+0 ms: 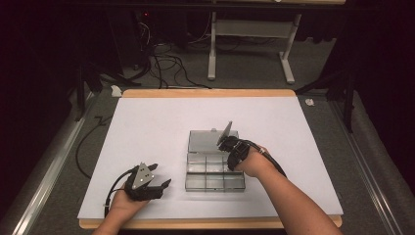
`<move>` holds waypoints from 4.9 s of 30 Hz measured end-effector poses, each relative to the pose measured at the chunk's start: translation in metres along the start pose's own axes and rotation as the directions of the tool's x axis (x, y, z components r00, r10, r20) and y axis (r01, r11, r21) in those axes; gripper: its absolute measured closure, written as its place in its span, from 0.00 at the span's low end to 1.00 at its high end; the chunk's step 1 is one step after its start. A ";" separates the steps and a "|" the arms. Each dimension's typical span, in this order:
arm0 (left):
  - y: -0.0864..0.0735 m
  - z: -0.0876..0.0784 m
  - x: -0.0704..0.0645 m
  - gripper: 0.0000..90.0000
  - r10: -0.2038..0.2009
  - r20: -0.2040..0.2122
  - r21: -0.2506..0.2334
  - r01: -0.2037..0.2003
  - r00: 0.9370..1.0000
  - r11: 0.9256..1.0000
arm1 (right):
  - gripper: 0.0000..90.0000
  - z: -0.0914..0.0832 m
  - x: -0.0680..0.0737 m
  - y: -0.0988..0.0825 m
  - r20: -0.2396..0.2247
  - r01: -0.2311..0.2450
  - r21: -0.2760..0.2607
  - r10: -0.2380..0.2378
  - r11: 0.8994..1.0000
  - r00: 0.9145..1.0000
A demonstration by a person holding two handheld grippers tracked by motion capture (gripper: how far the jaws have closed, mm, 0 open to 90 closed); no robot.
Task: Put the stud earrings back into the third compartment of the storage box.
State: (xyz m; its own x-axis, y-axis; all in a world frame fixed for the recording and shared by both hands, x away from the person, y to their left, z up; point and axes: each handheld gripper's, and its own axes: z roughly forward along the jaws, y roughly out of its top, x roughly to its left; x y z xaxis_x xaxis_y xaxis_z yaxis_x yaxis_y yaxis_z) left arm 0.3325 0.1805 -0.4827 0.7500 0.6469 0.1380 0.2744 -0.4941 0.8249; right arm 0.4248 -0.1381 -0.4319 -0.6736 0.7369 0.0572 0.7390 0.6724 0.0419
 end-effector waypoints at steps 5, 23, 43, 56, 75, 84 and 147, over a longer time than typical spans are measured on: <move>0.000 0.000 0.000 0.30 0.000 0.000 0.000 0.000 1.000 1.000 | 0.94 0.004 0.000 0.001 -0.001 0.014 0.003 -0.014 1.000 1.000; 0.000 0.000 0.000 0.30 0.000 -0.002 0.003 0.000 1.000 1.000 | 0.89 -0.047 -0.007 -0.020 0.012 -0.019 -0.075 0.020 0.997 1.000; 0.000 0.000 0.000 0.30 0.000 -0.004 0.005 0.000 1.000 1.000 | 0.87 -0.039 -0.054 -0.069 0.037 -0.160 -0.074 0.164 0.984 0.986; 0.000 0.000 0.000 0.30 -0.001 -0.001 0.004 0.001 1.000 1.000 | 0.86 -0.016 -0.084 -0.077 0.029 -0.259 -0.066 0.261 0.964 0.965; 0.000 0.001 -0.001 0.30 0.008 -0.004 0.006 -0.008 1.000 1.000 | 0.89 -0.003 -0.090 -0.072 0.032 -0.337 -0.041 0.338 0.941 0.941; 0.000 0.001 -0.001 0.30 0.010 -0.005 0.008 -0.010 1.000 1.000 | 0.96 -0.002 -0.087 -0.071 0.065 -0.288 -0.040 0.290 0.957 0.955; 0.000 0.001 -0.001 0.30 0.009 -0.002 0.008 -0.009 1.000 1.000 | 0.96 -0.059 -0.024 -0.035 0.060 -0.102 -0.062 0.106 0.993 0.993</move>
State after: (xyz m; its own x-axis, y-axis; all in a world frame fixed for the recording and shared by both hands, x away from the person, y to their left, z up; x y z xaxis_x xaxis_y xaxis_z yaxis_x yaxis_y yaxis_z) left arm 0.3324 0.1791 -0.4830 0.7512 0.6436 0.1463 0.2728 -0.5047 0.8191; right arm 0.4155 -0.1838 -0.3758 -0.5911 0.8066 0.0018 0.8028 0.5881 0.0980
